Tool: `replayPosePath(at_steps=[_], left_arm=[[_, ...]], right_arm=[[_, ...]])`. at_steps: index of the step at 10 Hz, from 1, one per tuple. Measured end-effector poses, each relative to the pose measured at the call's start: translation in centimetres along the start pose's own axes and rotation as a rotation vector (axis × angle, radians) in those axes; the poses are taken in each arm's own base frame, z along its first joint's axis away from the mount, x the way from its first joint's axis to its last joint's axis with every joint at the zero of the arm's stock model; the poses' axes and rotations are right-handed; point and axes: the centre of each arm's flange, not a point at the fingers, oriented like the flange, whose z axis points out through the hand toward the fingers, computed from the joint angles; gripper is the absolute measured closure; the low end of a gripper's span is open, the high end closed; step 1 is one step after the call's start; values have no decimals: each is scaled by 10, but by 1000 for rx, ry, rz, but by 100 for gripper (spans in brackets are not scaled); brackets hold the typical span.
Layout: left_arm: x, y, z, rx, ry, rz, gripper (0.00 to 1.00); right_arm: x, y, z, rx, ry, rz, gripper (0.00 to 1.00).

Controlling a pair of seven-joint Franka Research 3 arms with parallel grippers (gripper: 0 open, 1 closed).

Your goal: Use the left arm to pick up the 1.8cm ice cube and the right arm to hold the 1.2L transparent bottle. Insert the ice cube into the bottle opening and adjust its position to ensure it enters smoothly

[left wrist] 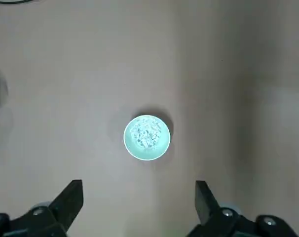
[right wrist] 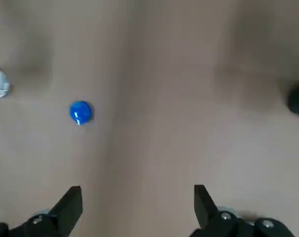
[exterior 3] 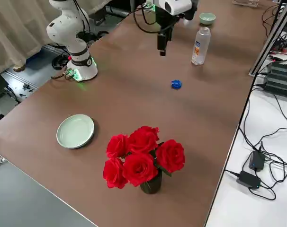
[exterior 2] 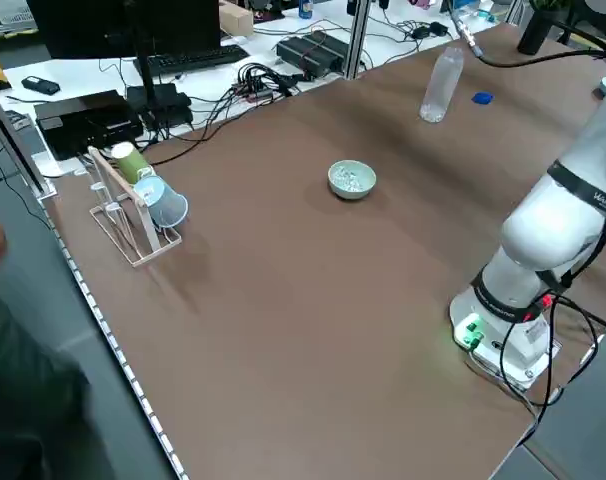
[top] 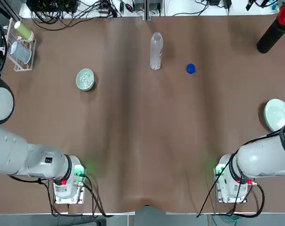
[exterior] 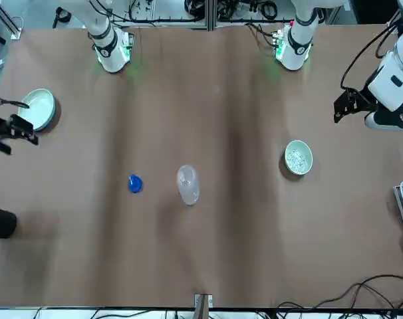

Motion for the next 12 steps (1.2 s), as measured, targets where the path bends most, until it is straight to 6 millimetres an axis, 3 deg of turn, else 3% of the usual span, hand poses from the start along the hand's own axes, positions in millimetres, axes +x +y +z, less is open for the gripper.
replayPosePath(at_steps=[4,8,12], left_arm=[[1,-5,-1,-1,12,-26,0],[3,-19,-2,-3,17,-52,0],[3,-19,-2,-3,17,-51,0]], right_arm=[[-13,5,-15,-62,-12,95,0],[-14,-17,-13,-56,-48,147,0],[-14,-20,-20,-57,-38,147,0]])
